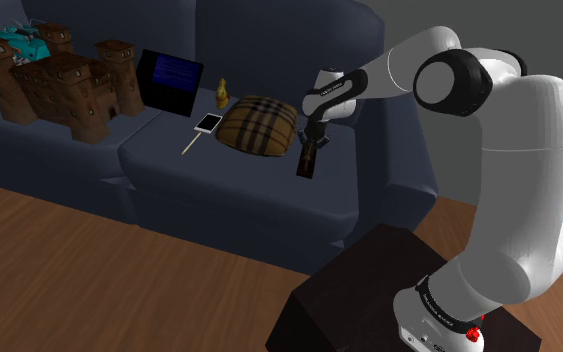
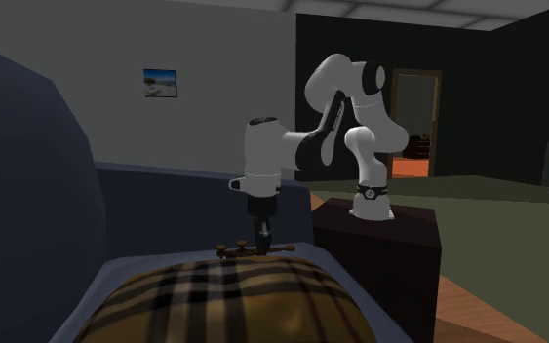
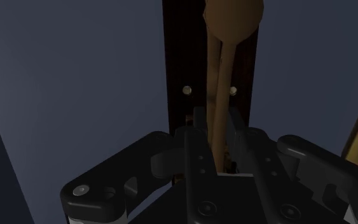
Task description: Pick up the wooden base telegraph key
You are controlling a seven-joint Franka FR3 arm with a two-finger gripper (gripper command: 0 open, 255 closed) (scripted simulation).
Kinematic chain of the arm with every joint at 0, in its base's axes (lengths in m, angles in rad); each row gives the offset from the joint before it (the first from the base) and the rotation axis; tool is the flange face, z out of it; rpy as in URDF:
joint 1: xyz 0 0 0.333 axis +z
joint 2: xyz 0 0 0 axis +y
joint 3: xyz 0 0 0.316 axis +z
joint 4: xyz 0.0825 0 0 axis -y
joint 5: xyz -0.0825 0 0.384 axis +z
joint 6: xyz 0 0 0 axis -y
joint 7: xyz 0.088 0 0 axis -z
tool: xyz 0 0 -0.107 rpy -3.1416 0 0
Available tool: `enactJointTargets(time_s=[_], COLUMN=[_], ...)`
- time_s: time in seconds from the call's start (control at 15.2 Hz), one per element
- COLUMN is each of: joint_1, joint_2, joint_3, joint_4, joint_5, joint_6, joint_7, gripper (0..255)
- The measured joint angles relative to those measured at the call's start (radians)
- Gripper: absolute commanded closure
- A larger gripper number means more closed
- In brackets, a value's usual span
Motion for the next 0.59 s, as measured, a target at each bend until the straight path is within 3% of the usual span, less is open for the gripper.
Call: enactJointTargets(time_s=[0.59], joint_1=[0.003], joint_2=[-0.064], joint_3=[-0.004], joint_4=[-0.003], joint_5=[-0.004], joint_6=[-0.063], joint_7=[0.002], gripper=[255])
